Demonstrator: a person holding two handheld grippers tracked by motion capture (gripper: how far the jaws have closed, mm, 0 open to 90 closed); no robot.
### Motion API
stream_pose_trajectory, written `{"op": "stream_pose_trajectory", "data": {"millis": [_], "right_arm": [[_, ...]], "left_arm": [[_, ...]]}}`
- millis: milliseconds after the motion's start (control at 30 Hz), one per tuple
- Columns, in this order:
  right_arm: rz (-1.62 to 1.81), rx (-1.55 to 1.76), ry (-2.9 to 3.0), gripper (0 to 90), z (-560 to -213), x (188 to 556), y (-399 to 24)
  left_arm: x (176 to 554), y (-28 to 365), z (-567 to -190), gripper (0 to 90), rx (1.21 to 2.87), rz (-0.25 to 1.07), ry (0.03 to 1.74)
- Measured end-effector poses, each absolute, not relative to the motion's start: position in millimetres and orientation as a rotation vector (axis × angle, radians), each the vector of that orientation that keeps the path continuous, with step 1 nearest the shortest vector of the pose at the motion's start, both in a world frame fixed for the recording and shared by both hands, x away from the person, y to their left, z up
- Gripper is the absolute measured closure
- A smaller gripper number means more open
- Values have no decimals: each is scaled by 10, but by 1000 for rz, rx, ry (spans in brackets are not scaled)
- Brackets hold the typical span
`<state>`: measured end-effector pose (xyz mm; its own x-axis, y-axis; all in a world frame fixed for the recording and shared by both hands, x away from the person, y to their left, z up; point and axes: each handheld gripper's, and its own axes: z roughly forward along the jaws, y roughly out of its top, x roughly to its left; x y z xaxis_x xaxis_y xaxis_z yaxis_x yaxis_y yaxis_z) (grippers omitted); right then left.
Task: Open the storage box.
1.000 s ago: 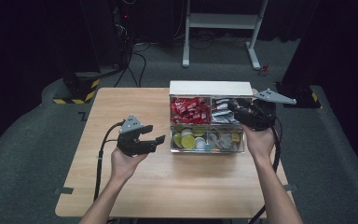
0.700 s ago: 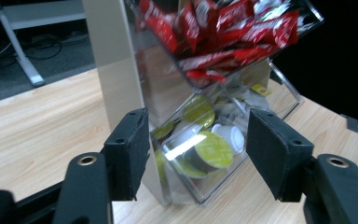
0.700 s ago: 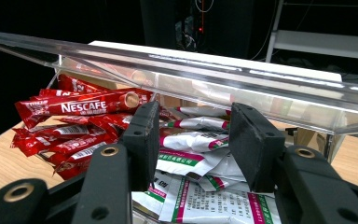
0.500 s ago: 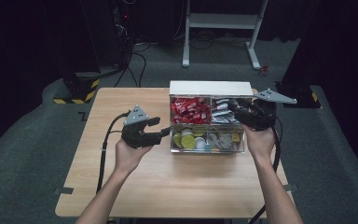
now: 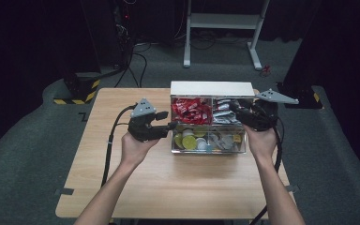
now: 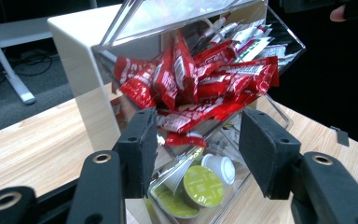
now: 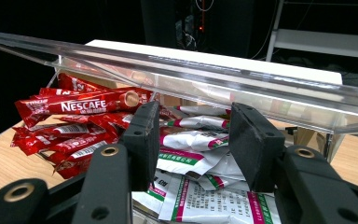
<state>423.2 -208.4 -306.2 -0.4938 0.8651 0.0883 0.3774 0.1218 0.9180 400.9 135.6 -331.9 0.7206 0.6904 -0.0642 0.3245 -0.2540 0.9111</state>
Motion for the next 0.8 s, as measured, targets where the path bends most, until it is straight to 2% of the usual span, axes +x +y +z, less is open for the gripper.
{"op": "stream_pose_trajectory", "data": {"millis": [800], "right_arm": [[1362, 1204, 1925, 528, -3067, 4228, -2088]], "left_arm": [[4253, 1079, -3224, 619, 1868, 440, 798]]}}
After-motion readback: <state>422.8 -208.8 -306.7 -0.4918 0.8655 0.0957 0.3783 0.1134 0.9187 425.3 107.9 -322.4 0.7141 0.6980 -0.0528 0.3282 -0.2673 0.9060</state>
